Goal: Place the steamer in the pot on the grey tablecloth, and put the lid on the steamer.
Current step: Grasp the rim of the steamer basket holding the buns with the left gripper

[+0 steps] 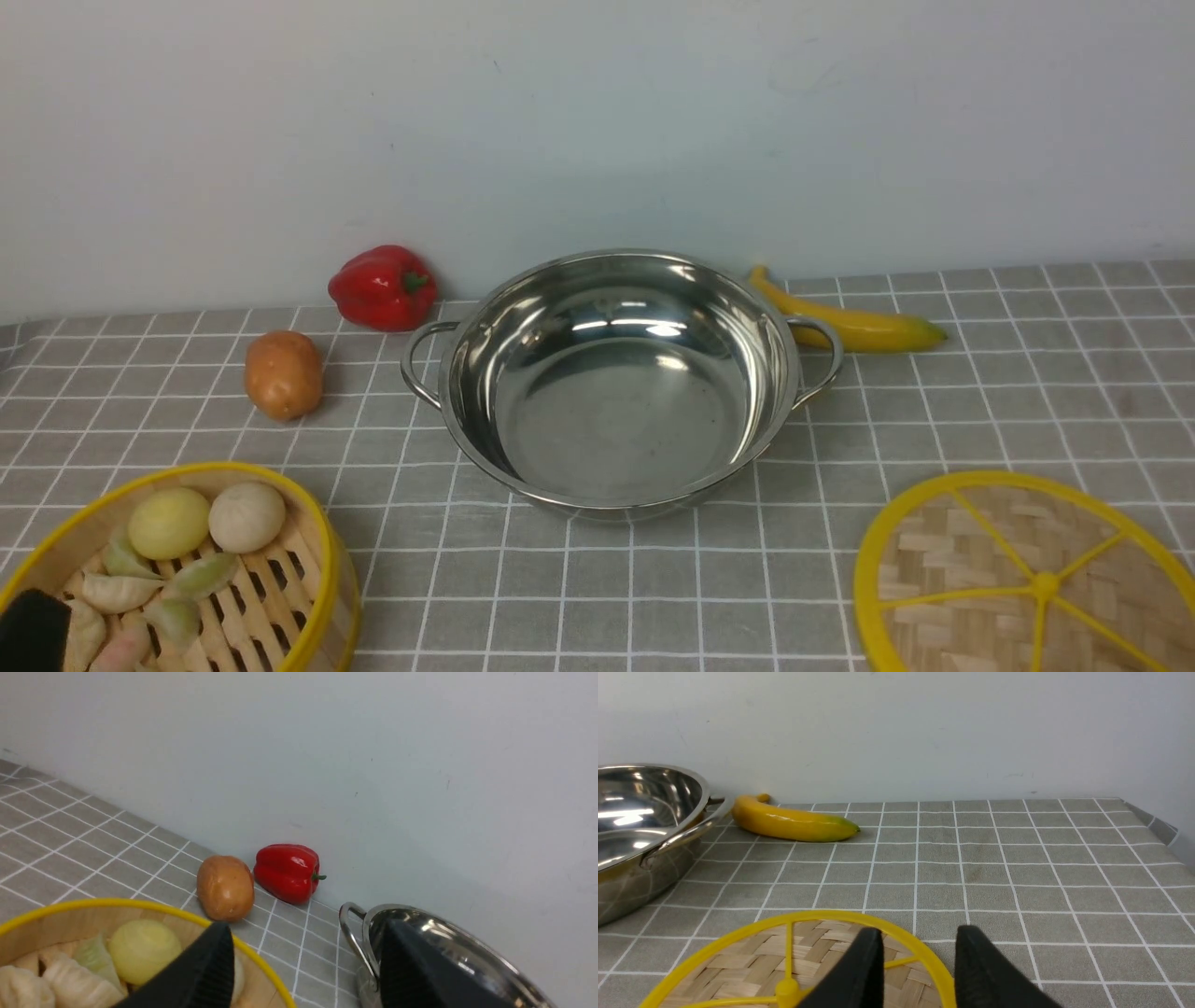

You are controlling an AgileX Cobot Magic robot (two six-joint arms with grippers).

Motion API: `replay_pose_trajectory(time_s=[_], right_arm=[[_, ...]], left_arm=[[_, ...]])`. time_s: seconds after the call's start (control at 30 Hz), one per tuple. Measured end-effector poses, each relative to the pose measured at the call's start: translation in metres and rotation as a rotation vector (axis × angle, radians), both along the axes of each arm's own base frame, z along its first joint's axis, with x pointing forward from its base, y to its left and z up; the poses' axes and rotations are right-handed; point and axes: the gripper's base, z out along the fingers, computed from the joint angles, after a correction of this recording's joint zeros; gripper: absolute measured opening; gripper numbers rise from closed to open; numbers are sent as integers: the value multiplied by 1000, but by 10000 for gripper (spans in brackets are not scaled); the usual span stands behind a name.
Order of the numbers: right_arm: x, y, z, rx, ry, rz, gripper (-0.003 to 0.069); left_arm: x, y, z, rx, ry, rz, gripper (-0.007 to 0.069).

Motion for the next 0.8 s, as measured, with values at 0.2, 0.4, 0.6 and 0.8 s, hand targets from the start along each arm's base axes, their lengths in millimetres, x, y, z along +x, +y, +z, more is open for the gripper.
replay_pose_trajectory(time_s=[0.2, 0.4, 0.6, 0.8], right_arm=[[0, 0, 0, 0, 0, 0, 242], [0, 0, 0, 0, -1, 0, 242], [0, 0, 0, 0, -1, 0, 242], [0, 0, 0, 0, -1, 0, 242]], left_arm=[[-4, -4, 26, -50, -56, -43, 400], [-13, -25, 84, 139, 46, -266, 400], [4, -33, 107, 367, 447, -502, 400], [33, -18, 102, 587, 840, -646, 400]])
